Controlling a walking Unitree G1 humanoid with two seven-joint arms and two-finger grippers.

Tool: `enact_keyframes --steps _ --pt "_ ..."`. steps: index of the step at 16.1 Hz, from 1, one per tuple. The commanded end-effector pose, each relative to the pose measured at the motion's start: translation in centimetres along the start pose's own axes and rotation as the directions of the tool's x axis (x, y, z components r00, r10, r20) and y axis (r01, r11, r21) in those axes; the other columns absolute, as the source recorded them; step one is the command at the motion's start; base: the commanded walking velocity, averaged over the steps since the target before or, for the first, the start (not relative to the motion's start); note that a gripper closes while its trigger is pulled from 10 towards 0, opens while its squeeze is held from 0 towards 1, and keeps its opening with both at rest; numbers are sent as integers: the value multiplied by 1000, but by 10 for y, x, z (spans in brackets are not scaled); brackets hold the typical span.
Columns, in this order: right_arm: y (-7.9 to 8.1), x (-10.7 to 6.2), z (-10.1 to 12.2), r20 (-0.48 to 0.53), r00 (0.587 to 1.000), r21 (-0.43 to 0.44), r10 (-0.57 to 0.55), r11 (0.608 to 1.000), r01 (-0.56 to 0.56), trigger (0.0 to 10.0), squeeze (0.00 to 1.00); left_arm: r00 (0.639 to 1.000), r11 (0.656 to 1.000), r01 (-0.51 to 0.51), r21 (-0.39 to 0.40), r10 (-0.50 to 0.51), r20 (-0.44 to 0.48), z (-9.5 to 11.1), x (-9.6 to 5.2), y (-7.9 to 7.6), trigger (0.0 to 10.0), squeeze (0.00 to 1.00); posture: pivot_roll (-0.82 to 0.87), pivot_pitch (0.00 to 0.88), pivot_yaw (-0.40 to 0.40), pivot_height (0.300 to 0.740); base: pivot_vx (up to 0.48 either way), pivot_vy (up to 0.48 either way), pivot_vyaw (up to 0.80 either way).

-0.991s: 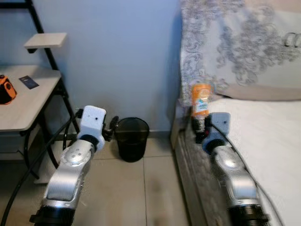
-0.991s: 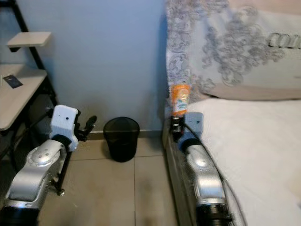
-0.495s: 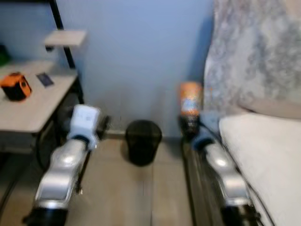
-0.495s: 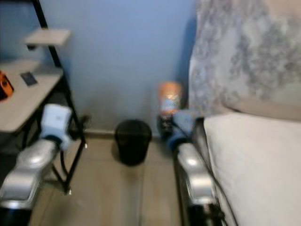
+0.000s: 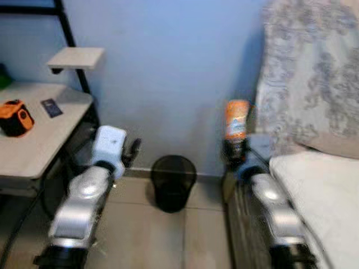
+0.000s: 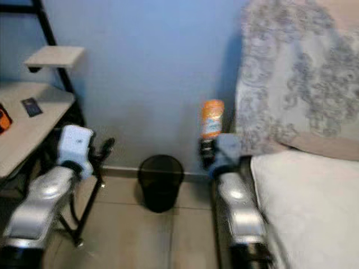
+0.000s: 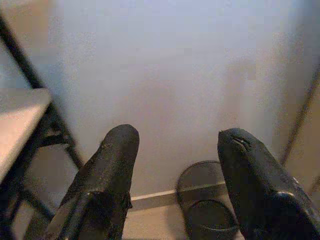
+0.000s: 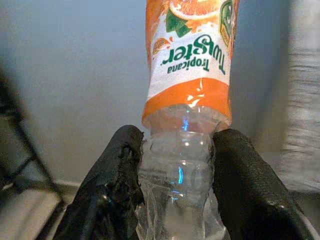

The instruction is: Clean up the room

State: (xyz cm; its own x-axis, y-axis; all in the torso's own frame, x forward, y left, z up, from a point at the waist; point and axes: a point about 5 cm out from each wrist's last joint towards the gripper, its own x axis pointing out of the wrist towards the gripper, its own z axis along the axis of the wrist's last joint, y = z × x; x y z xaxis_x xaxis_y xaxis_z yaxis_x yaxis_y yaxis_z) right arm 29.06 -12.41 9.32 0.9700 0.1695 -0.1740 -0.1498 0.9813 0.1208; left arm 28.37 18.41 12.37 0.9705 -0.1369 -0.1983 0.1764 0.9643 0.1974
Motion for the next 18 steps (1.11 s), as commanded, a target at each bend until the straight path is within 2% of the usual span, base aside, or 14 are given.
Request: enact_keyframes --steps 1,18 --pt "-9 0 4 8 1000 -15 -27 1000 27 10000 0 1000 1000 13 -3 -13 11 4 2 -4 10000 0 -4 0 -20 740 349 0 0" --pt "-10 9 8 12 1000 -15 -28 1000 28 10000 0 999 1000 17 13 -17 27 11 10 -2 10000 0 6 0 -16 740 350 0 0"
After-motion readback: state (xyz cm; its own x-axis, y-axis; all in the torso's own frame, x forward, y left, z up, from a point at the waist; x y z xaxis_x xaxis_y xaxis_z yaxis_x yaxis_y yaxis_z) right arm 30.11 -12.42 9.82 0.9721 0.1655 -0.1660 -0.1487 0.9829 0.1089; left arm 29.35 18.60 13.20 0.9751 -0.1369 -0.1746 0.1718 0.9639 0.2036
